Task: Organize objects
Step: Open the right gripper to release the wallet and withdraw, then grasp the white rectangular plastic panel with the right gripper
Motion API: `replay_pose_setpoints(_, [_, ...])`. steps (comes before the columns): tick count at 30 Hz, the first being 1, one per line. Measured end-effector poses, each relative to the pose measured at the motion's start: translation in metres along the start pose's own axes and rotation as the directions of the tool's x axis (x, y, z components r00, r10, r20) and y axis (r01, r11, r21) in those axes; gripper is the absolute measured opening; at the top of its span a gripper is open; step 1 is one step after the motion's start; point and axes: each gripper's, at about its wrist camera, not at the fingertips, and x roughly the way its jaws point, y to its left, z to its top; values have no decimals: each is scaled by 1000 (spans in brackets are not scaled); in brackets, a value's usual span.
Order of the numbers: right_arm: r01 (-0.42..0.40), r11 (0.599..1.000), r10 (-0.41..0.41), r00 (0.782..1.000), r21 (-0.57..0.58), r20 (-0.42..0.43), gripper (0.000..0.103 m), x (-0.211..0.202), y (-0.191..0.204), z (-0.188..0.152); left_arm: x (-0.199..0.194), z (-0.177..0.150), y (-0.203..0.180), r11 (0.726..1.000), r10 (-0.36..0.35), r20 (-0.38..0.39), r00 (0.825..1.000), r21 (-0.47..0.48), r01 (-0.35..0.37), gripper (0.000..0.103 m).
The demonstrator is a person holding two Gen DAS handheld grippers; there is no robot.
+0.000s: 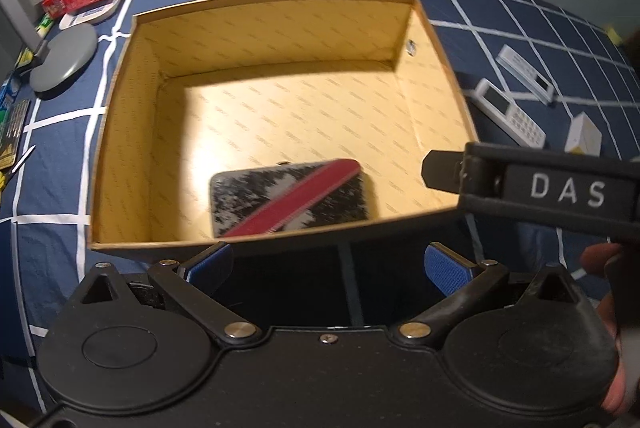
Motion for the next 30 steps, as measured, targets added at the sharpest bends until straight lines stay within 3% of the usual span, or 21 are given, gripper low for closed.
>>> replay_pose_setpoints(7, [30,997,-31,1000,65,4,103,-13,-46,-13,7,-15,-44,998,-15,-33,999,67,17,103])
replay_pose_setpoints(18, [92,980,-88,996,174,-27,103,-29,-132,-38,32,-34,-119,983,-53,-111,992,168,71,103])
replay_pose_setpoints(30, [186,919,-157,982,349,-109,103,-32,-230,-83,73,-57,-192,947,-59,-220,974,297,124,103])
